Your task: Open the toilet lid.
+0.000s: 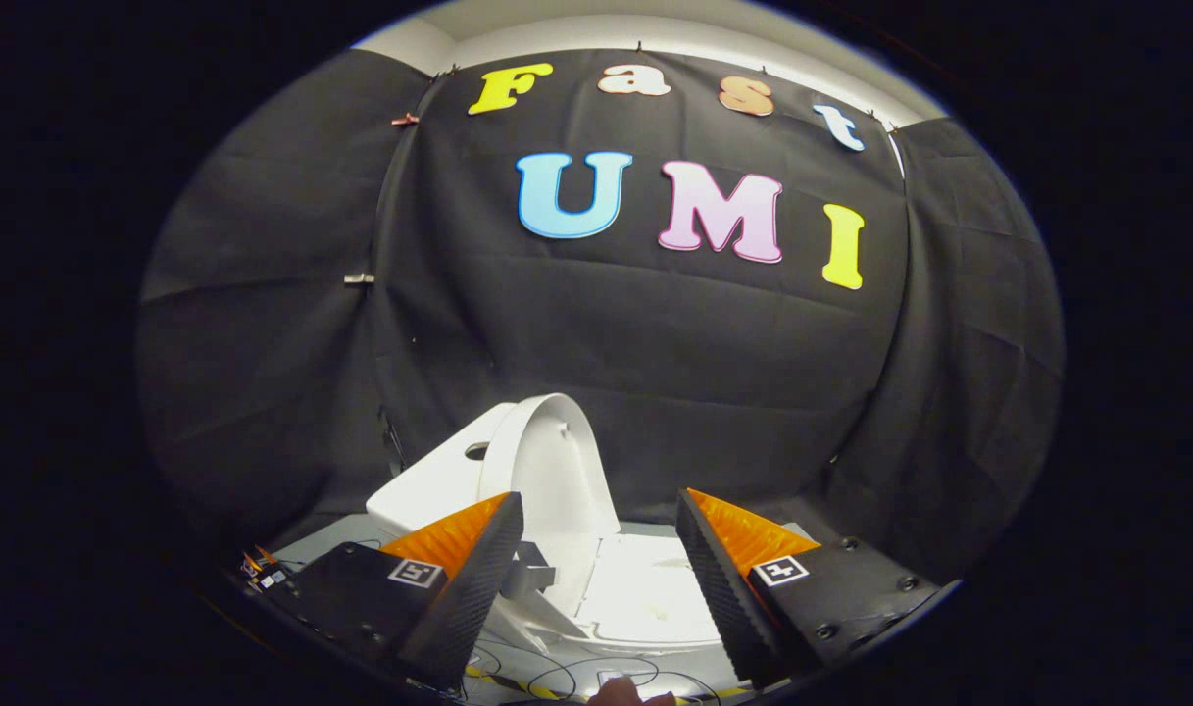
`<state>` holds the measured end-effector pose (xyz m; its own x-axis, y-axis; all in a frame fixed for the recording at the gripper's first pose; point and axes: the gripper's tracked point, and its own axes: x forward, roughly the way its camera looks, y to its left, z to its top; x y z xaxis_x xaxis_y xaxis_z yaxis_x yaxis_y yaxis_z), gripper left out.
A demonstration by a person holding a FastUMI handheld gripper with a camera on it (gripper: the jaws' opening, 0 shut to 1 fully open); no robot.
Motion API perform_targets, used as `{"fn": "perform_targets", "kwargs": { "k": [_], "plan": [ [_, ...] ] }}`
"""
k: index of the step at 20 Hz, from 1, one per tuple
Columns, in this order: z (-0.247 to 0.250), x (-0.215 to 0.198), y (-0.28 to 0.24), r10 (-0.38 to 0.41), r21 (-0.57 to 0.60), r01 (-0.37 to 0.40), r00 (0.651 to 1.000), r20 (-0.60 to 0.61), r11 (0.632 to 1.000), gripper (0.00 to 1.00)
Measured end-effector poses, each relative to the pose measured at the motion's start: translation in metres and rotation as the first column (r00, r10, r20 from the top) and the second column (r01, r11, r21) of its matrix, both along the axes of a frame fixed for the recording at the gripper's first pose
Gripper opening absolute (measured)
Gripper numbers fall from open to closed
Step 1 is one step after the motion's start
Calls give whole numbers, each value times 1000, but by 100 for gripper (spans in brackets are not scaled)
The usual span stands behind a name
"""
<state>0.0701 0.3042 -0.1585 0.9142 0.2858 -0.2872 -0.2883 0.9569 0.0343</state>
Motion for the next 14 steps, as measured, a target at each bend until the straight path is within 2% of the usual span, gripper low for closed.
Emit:
{"fn": "perform_targets", "kwargs": {
  "k": [14],
  "plan": [
    [95,-19,-135,-130,127,110,978,164,986,98]
  ]
}}
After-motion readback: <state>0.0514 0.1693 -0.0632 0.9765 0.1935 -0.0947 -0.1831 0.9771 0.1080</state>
